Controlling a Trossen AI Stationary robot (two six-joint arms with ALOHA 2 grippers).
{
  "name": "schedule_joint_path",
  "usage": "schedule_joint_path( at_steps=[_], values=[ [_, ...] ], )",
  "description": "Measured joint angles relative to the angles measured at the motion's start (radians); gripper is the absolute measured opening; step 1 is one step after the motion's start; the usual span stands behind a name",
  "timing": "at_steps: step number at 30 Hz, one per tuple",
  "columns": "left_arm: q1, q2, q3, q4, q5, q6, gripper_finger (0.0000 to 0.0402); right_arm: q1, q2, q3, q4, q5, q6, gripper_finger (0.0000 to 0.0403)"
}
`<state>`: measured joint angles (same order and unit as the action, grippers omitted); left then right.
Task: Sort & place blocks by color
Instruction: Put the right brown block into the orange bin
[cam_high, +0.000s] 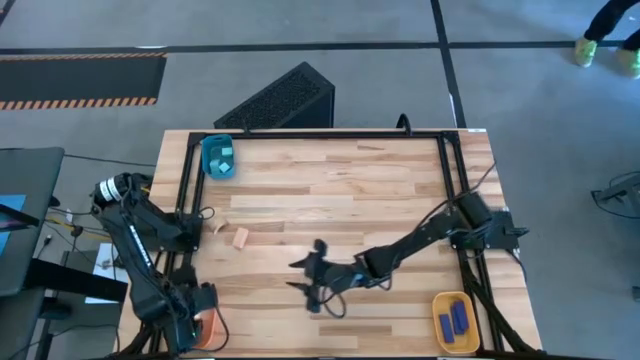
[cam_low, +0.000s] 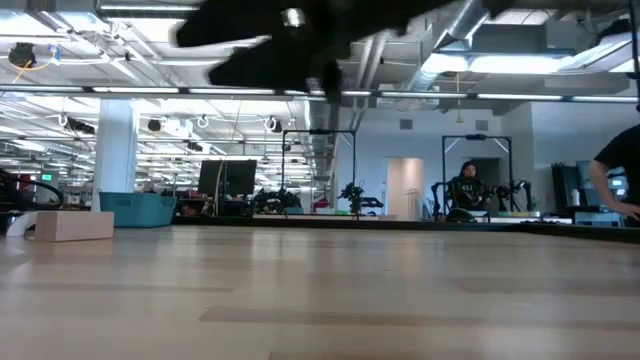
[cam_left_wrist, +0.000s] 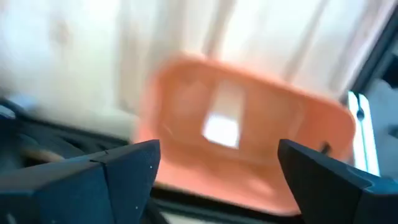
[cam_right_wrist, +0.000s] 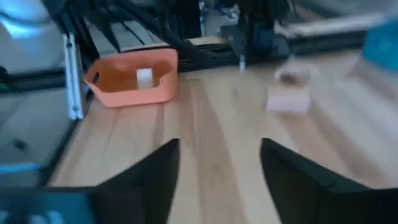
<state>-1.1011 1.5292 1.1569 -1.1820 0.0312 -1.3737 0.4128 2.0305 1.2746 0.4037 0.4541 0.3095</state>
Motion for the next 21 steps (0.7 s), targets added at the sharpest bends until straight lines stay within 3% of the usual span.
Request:
schedule_joint_path(
  at_steps=[4, 8, 13, 17, 21],
  values=[
    [0.011, 0.000, 0.053, -0.087, -0.111, 0.066, 0.0316, -0.030, 0.111, 0.149, -0.011, 0.022, -0.190, 0.0314],
    [0.012, -0.007, 0.081, -0.132, -0.133, 0.076, 0.0316, -0.087, 0.227, 0.310, -0.052, 0.017, -0.224, 0.0385],
    [-0.011, -0.046, 0.082, -0.186, -0.143, 0.071, 0.0316, -0.168, 0.348, 0.508, -0.214, -0.026, -0.121, 0.0383],
    [-0.012, -0.094, 0.082, -0.289, -0.158, 0.083, 0.0316, -0.223, 0.436, 0.652, -0.276, -0.141, -0.115, 0.0394],
    [-0.007, -0.167, 0.082, -0.350, -0.218, 0.094, 0.0316, -0.267, 0.523, 0.782, -0.381, -0.183, -0.114, 0.0397]
  ],
)
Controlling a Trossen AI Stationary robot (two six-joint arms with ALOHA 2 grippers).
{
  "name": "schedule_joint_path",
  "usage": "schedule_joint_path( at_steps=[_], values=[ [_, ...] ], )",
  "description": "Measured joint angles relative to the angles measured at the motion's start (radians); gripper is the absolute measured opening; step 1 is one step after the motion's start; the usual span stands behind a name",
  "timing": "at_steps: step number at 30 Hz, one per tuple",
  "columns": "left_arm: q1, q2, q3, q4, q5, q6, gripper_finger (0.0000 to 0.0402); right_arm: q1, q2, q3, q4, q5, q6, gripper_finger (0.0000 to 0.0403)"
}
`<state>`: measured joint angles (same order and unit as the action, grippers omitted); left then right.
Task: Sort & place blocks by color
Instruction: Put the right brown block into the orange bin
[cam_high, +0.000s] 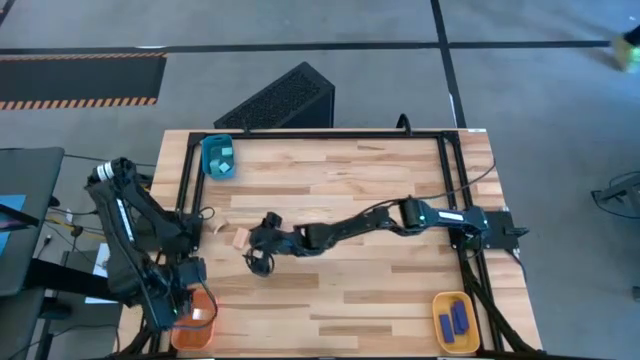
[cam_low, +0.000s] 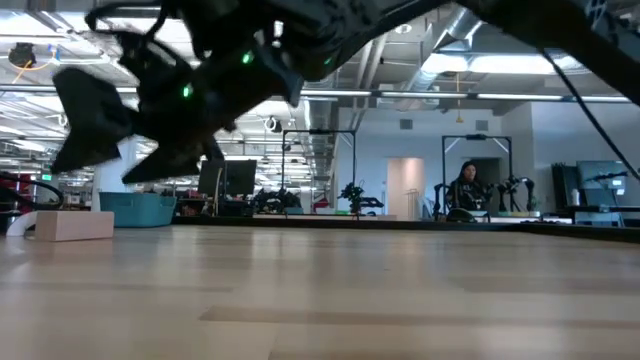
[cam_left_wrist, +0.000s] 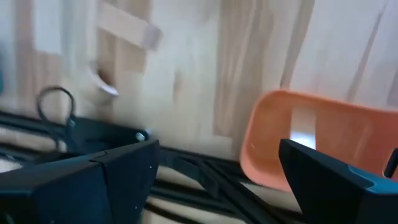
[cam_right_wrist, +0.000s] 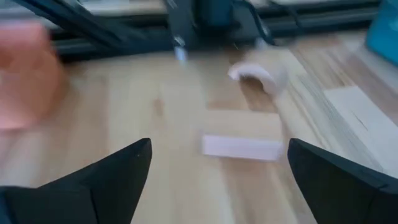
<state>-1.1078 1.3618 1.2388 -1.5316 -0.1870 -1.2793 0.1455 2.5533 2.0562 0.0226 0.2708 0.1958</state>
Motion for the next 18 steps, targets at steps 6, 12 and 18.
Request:
schedule_joint_path(
  at_steps=[6, 12, 18],
  values=[
    [0.029, -0.120, 0.000, -0.027, -0.139, -0.023, 0.0316, -0.046, 0.105, 0.130, -0.079, -0.052, 0.037, 0.0399],
    [0.063, -0.201, -0.005, -0.037, -0.224, -0.002, 0.0316, -0.049, 0.145, 0.192, -0.087, -0.044, -0.045, 0.0400],
    [0.116, -0.267, -0.072, -0.041, -0.206, 0.059, 0.0316, -0.051, 0.188, 0.193, 0.001, -0.042, -0.047, 0.0400]
  ],
)
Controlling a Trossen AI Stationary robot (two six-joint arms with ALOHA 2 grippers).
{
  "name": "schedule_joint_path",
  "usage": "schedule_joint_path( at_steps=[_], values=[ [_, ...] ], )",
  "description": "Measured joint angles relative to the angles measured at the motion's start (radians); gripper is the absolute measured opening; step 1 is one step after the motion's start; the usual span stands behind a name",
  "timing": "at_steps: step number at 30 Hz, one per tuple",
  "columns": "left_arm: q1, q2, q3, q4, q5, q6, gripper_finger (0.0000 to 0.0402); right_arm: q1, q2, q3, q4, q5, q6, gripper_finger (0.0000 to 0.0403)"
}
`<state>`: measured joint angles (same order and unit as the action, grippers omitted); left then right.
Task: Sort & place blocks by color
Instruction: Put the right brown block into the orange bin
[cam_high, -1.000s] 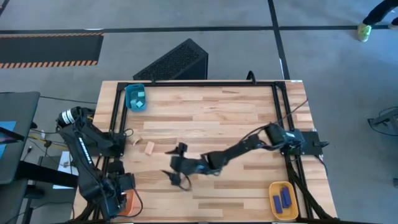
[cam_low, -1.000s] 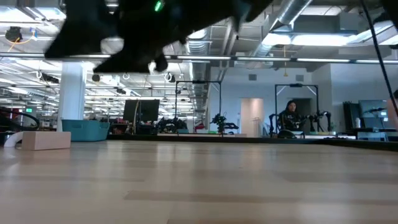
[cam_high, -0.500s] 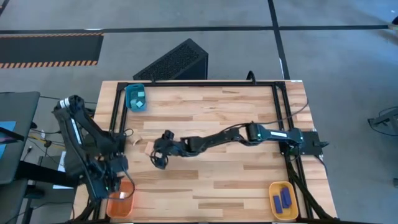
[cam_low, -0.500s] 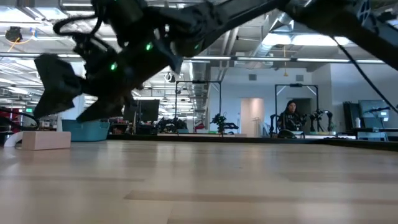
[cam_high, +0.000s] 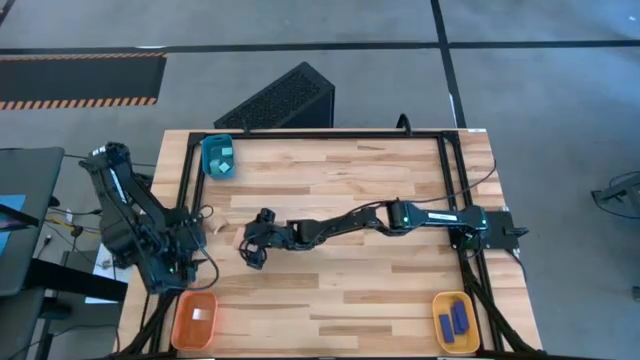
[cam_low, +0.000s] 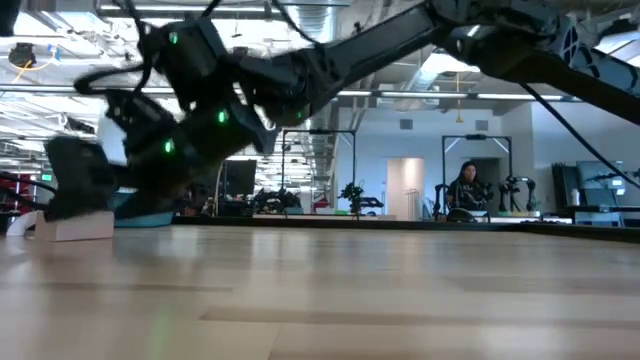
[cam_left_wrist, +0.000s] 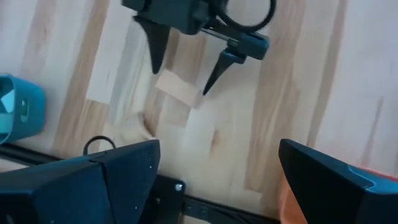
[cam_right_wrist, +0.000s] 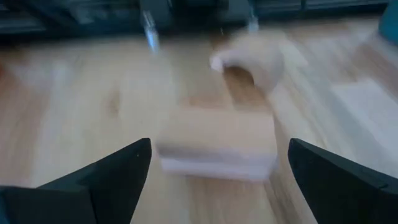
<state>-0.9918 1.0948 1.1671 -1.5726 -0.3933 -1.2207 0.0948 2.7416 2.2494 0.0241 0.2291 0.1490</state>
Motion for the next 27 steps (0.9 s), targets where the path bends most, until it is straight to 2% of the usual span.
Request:
schedule_joint_path(
  at_steps=[9, 15, 18, 27],
  values=[
    [0.061, -0.033, -0.059, 0.002, 0.073, 0.051, 0.0316, 0.001, 0.033, -0.003, 0.071, 0.002, 0.000, 0.0400],
    [0.076, -0.033, -0.059, 0.001, 0.076, 0.061, 0.0316, -0.028, 0.029, -0.002, 0.095, -0.015, 0.017, 0.0398],
    [0.078, -0.033, -0.059, 0.002, 0.076, 0.062, 0.0316, -0.046, 0.031, -0.003, 0.095, -0.019, 0.060, 0.0385],
    [0.078, -0.033, -0.059, 0.002, 0.077, 0.062, 0.0316, -0.056, 0.030, -0.003, 0.099, -0.065, 0.052, 0.0324]
  ],
)
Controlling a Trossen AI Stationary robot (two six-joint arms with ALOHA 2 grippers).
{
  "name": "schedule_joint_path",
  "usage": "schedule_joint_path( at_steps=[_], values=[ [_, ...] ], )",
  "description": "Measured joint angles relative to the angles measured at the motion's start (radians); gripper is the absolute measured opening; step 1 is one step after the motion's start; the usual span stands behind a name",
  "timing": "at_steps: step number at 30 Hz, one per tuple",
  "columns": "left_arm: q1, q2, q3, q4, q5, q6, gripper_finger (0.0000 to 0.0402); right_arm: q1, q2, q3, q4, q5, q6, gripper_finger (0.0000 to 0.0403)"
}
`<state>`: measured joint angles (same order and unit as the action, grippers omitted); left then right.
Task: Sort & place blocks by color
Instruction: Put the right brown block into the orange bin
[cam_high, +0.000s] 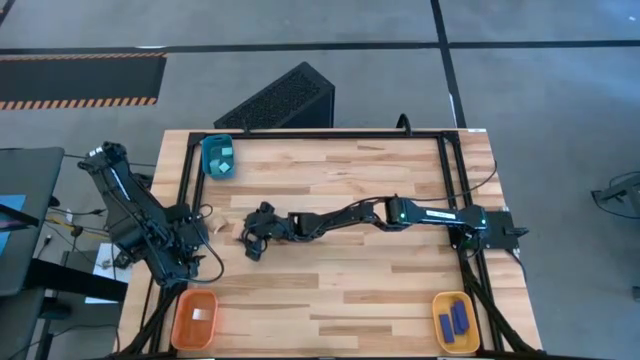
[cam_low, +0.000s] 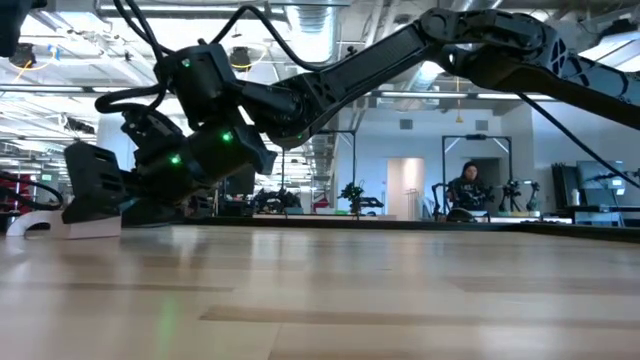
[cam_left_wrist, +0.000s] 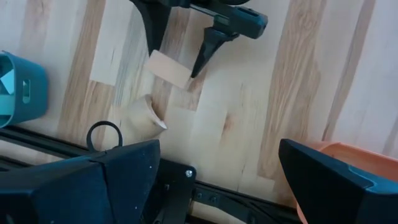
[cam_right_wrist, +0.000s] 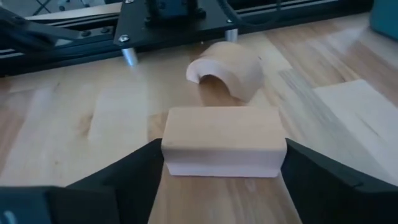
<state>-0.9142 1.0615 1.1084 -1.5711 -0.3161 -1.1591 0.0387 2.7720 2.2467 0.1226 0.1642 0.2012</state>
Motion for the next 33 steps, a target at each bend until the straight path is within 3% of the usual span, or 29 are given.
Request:
schedule_joint_path(
  at_steps=[10, 17, 26, 33],
  values=[
    [0.000, 0.000, 0.000, 0.000, -0.001, 0.000, 0.0316, -0.002, -0.007, 0.000, -0.030, -0.007, 0.017, 0.0289],
    [0.000, -0.002, 0.000, 0.000, -0.025, -0.007, 0.0316, 0.012, -0.074, 0.001, -0.224, -0.086, 0.063, 0.0288],
    [0.039, -0.075, 0.000, 0.008, -0.239, -0.218, 0.0316, 0.033, -0.240, 0.000, -0.582, -0.164, -0.098, 0.0287],
    [0.044, -0.178, -0.001, 0.137, -0.451, -0.293, 0.0316, 0.036, -0.310, 0.000, -0.816, -0.192, -0.147, 0.0286]
  ],
)
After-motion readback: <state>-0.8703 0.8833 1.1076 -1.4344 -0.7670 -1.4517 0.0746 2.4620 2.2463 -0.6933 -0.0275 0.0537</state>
